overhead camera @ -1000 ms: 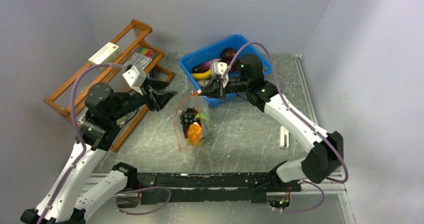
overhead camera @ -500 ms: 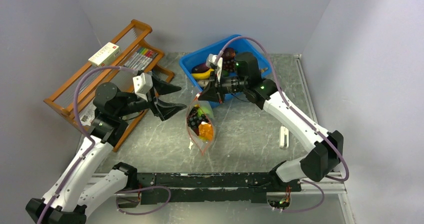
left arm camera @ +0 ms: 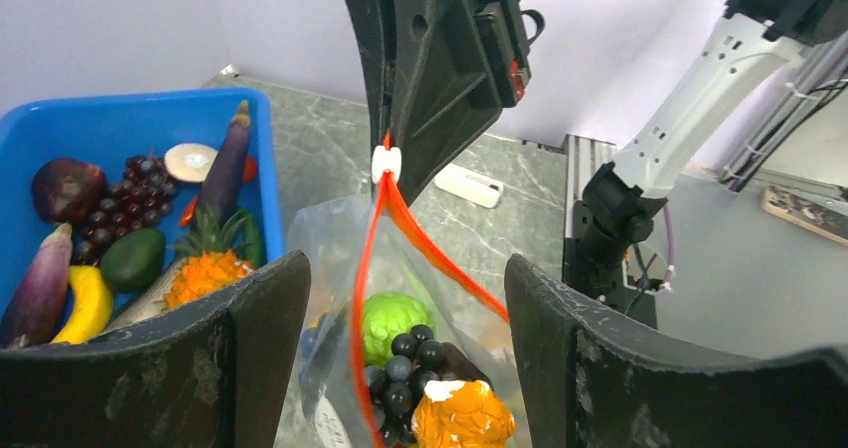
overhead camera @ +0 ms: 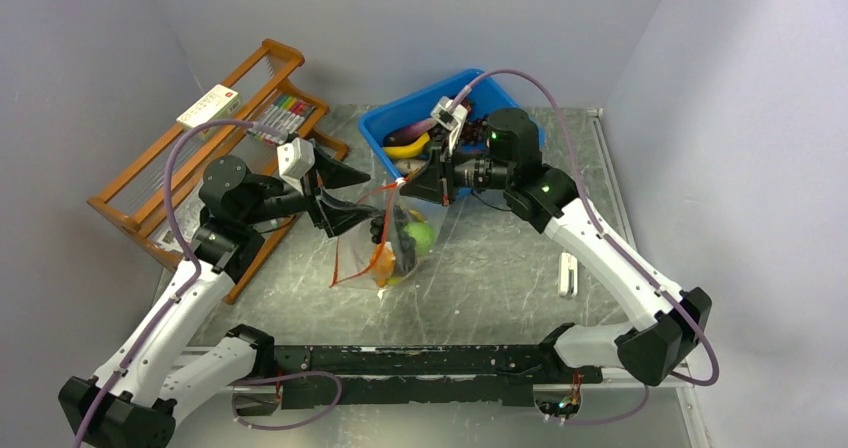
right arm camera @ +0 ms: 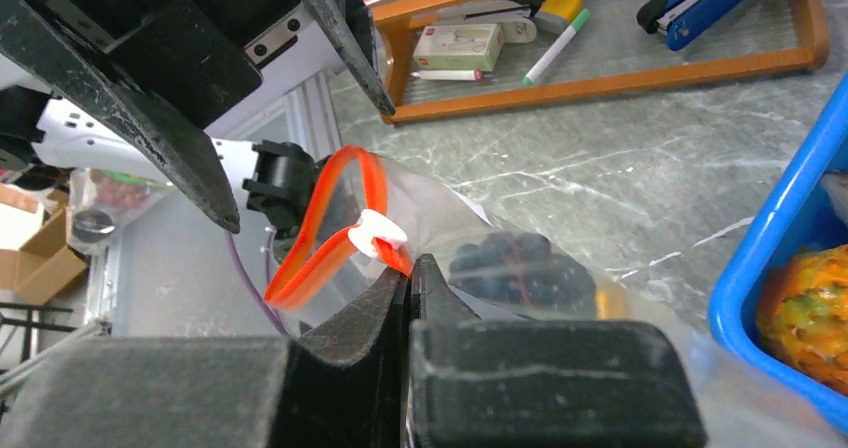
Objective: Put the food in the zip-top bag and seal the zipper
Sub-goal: Zip the zipper food storage bag at the center of the board.
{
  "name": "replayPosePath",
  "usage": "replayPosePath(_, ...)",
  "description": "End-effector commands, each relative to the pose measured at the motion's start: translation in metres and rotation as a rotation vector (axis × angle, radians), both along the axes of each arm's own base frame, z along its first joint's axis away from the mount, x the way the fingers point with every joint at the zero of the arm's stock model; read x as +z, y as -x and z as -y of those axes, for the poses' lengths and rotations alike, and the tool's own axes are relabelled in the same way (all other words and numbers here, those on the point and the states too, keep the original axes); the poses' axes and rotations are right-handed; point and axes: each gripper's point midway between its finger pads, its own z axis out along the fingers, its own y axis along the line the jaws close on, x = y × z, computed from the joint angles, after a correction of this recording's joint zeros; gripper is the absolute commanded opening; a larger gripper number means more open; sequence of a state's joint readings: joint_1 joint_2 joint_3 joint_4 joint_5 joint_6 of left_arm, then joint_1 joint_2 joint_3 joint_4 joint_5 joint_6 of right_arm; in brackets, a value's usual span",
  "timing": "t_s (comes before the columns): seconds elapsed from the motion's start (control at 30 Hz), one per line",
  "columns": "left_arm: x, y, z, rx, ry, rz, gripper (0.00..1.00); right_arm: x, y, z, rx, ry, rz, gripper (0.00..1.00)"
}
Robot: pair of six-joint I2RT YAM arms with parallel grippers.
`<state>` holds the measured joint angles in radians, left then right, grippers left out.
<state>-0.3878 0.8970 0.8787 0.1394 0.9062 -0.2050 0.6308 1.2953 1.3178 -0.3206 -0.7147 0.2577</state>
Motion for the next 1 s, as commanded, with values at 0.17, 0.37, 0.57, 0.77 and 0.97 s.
replayPosePath(0.17, -0.01, 0.011, 0.012, -0.142, -0.001, 0.002, 0.72, -0.012, -0.01, -0.006, -0.094, -0.028, -0.114, 0.0)
replayPosePath(0.37, -0.039, -0.006, 0.015, -0.102, -0.034, 0.062, 0.72, -0.01, 0.011, -0.017, 0.074, -0.087, -0.052, 0.0)
replayPosePath(0.57, -0.036, -0.008, 0.013, -0.081, -0.03, 0.143, 0.69, -0.029, 0.019, -0.014, 0.16, -0.035, 0.154, 0.0)
replayPosePath(0.77, -0.032, -0.001, 0.014, -0.142, -0.051, 0.21, 0.68, -0.047, 0.025, -0.017, 0.229, -0.02, 0.201, 0.0)
replayPosePath(0.97, -0.038, 0.005, 0.018, -0.225, -0.088, 0.255, 0.65, -0.05, 0.024, -0.018, 0.26, -0.003, 0.303, 0.0)
